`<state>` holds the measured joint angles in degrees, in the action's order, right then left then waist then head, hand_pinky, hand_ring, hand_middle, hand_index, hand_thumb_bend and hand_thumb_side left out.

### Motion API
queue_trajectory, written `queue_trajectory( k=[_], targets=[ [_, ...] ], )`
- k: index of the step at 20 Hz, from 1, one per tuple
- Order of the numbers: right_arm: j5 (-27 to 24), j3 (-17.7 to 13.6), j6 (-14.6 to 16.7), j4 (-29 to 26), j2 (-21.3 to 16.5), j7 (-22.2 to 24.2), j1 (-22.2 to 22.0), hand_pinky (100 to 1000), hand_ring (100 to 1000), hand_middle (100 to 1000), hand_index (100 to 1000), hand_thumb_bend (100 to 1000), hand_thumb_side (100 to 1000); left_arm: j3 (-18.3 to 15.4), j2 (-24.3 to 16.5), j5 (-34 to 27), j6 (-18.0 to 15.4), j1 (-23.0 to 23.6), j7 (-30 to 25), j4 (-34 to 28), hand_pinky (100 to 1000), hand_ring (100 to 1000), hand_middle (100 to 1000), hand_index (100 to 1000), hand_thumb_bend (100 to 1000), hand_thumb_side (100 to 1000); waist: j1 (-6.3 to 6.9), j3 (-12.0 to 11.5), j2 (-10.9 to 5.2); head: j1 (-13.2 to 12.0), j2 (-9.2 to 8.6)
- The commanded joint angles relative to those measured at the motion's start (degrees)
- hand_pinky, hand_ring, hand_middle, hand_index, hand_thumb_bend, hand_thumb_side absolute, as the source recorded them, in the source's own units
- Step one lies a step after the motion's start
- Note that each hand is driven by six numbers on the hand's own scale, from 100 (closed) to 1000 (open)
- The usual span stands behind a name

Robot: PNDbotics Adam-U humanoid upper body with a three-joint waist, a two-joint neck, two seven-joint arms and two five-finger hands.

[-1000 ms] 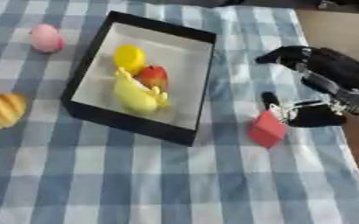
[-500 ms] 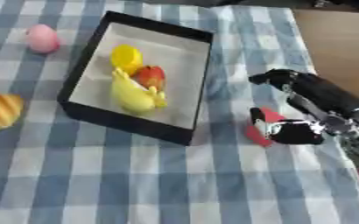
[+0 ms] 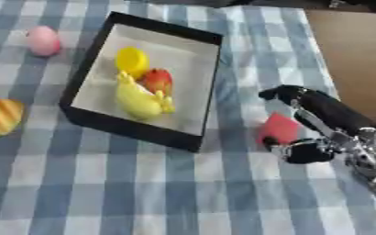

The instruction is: Pick up objects on the table and place them in the box.

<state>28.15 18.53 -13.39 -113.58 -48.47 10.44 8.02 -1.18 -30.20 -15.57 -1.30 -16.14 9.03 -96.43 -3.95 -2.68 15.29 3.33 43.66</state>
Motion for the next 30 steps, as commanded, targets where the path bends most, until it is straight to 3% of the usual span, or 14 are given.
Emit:
queue_trajectory(
  k=[1, 30],
  targets=[
    [0.2, -0.9, -1.6, -1.0, -0.6, -0.4, -0.1, 918, 887, 803, 897, 416, 128, -0.4, -1.5, 0.1, 0.1, -0.3, 0.1, -1.1, 860, 816, 811, 818, 100, 828, 0.79, 0.2, -0.11, 0.1, -0.42],
    [-1.9, -1.0, -13.3, -1.0, 0.4, -0.9, -2.2, 892, 841, 753, 882, 350, 100, -0.1, -1.3, 0.6, 0.2, -0.3, 0.0, -1.2, 863, 818, 810, 816, 100, 828, 1.33, -0.2, 0.53, 0.5, -1.03]
  ],
)
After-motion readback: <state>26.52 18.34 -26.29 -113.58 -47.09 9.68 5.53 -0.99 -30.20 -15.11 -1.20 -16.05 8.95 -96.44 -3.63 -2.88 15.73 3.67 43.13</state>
